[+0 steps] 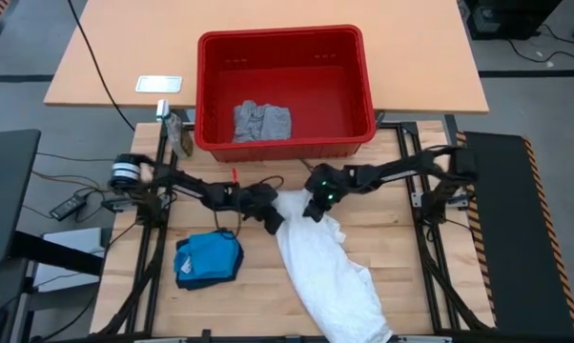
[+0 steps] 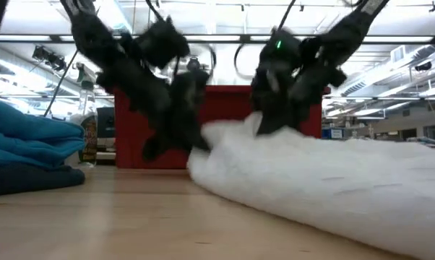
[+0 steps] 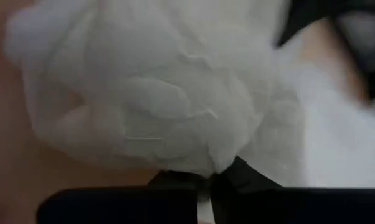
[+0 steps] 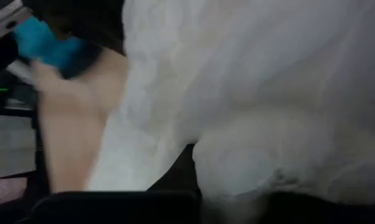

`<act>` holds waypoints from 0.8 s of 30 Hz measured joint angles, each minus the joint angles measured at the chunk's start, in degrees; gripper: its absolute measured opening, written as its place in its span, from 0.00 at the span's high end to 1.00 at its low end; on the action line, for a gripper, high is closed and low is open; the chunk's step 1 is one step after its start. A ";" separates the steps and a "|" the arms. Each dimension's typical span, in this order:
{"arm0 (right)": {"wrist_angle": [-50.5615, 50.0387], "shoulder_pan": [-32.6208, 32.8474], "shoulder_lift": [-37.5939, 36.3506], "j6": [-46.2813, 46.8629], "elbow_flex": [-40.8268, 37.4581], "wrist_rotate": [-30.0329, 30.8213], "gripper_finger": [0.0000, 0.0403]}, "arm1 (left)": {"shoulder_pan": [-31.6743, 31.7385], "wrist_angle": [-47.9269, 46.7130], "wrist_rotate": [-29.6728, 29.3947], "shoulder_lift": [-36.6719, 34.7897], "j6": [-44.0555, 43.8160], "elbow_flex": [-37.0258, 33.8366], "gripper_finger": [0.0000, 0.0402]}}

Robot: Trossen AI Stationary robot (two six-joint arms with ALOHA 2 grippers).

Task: Fold laundry
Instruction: Fold the white shirt

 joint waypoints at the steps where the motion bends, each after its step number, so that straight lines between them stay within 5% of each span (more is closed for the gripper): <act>1: -1.06 -0.02 -2.26 -0.30 0.00 0.00 0.92 | 0.00 -0.15 0.11 -2.37 0.82 0.09 0.98; 10: -1.25 -0.31 -22.27 -13.11 4.02 10.87 0.92 | 0.73 -14.46 -3.70 -23.06 21.48 7.84 0.98; 16: -11.89 -0.60 -26.87 -28.56 18.34 22.20 0.92 | 2.27 -38.74 -9.57 -24.07 38.20 33.22 0.98; 24: -25.84 6.73 -24.67 -38.46 40.14 32.84 0.92 | -2.25 -52.81 -10.32 -16.28 43.27 61.62 0.98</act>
